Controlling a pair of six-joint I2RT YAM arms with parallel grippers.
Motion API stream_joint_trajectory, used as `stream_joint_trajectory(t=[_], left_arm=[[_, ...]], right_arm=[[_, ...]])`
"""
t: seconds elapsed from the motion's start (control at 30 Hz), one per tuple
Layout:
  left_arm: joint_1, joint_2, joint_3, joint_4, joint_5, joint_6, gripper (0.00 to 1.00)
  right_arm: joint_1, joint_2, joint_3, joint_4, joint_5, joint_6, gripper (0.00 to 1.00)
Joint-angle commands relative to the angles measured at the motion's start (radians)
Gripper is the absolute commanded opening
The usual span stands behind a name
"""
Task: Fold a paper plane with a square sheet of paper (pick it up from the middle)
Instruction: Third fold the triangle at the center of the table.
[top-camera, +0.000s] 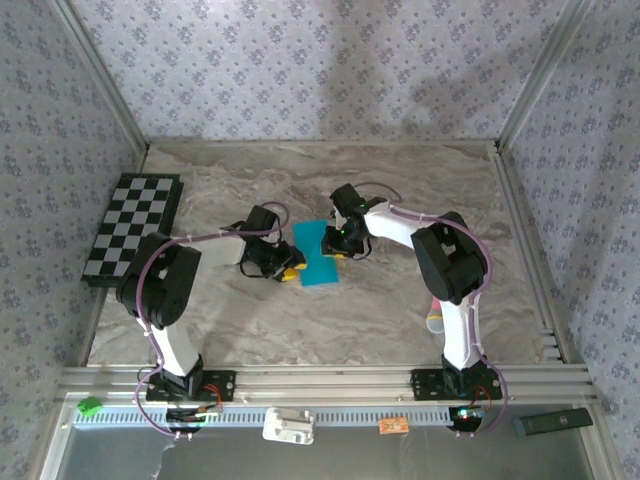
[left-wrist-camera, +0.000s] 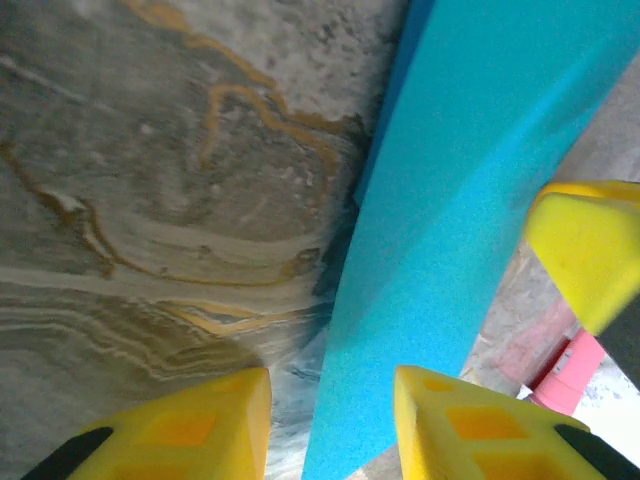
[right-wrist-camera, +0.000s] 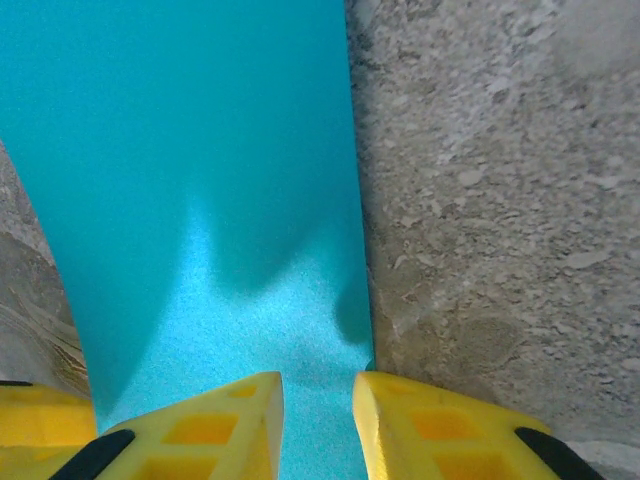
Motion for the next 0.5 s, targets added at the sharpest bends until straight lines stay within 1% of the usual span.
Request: stream_joint_trajectory(t=[0.0,0.33,0.47], left_arm=[[0.004,-0.017,-0.005,-0.022,-0.02,-0.002,0.37],[0.003,0.039,0.038,0.048,0.075,-0.002,0.3],[0.003,0.048,0.042,0.064,0.096,-0.005,0.3]], right_arm=[[-0.005,0.049,-0.037,-0.027,0.044,0.013,0.29],[-0.005,0.049,-0.037,-0.033,0.045,0.013,0.29],[-0.006,0.047,-0.037,-0.034,0.047,0.012,0.29]])
